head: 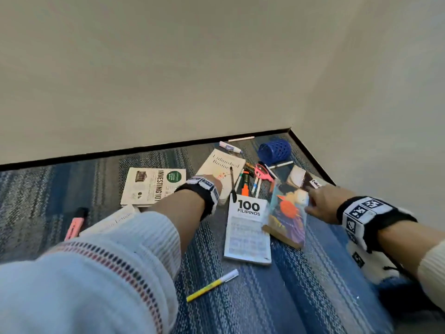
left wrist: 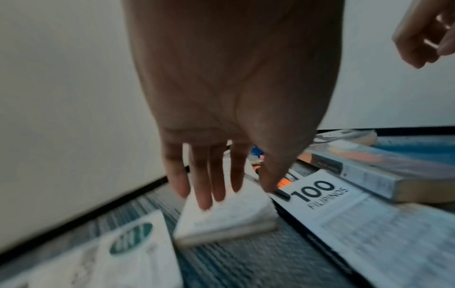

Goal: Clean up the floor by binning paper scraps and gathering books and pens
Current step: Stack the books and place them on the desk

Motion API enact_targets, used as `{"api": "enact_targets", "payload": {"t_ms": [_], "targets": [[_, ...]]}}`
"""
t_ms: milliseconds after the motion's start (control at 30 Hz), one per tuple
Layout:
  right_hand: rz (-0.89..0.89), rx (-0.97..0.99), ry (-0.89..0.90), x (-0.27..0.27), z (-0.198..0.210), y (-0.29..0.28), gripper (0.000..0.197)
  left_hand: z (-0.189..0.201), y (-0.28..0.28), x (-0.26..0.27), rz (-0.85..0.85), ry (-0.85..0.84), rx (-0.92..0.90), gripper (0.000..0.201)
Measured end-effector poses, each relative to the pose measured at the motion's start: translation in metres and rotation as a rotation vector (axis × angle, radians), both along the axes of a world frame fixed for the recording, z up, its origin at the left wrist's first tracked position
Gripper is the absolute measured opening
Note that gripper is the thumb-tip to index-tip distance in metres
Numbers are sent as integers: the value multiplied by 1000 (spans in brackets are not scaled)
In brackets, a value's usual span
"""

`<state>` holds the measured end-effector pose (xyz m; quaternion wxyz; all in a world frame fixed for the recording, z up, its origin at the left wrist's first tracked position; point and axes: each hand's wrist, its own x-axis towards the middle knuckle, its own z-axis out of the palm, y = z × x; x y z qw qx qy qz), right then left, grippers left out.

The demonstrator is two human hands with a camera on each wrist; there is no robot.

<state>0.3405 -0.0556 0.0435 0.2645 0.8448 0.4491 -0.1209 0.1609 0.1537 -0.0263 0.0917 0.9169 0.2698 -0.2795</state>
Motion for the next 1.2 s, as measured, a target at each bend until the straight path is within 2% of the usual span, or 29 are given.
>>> {"api": "enact_targets", "payload": {"t_ms": [33, 100, 200, 300, 400, 500, 567, 667, 733, 800, 900, 967, 1067, 1133, 1200], "targets": [[18, -7, -21, 3, 2, 0, 34, 0, -1, 0, 5, -38, 20, 26], [28, -17, -16, 3, -1, -4, 33, -24, -7, 7, 53, -75, 66, 30], [-131, -49, 61, 6, -28, -8, 35, -54, 0, 19, 136, -126, 79, 37], [-352, -41, 176, 20, -62, -4, 40, -62, 25, 34, 251, -234, 76, 51], [-648, 48, 329, 34, -111, -6, 74, -67, 42, 44, 427, -353, 75, 63], [-1020, 306, 474, 38, -157, -10, 112, -93, 51, 50, 511, -363, 37, 87], [-1138, 373, 514, 38, -171, -11, 121, -109, 56, 49, 517, -345, 75, 101], [-1224, 367, 656, 41, -172, -13, 108, -115, 63, 49, 545, -338, 85, 115], [-1287, 362, 717, 44, -173, -17, 100, -113, 67, 53, 566, -265, 52, 123], [-1307, 446, 759, 63, -201, -35, 97, -111, 69, 55, 650, -233, 44, 127], [-1296, 616, 787, 82, -232, -50, 103, -103, 70, 51, 729, -210, 33, 122], [-1326, 732, 847, 67, -207, -39, 91, -101, 68, 42, 789, -299, -57, 111], [-1330, 879, 889, 38, -156, -16, 48, -98, 63, 31, 844, -509, -173, 74], [-1288, 939, 890, 35, -139, -11, 28, -88, 58, 25, 820, -575, -176, 52], [-1242, 972, 916, 33, -124, -10, 20, -71, 50, 18, 787, -624, -118, 41]]}}
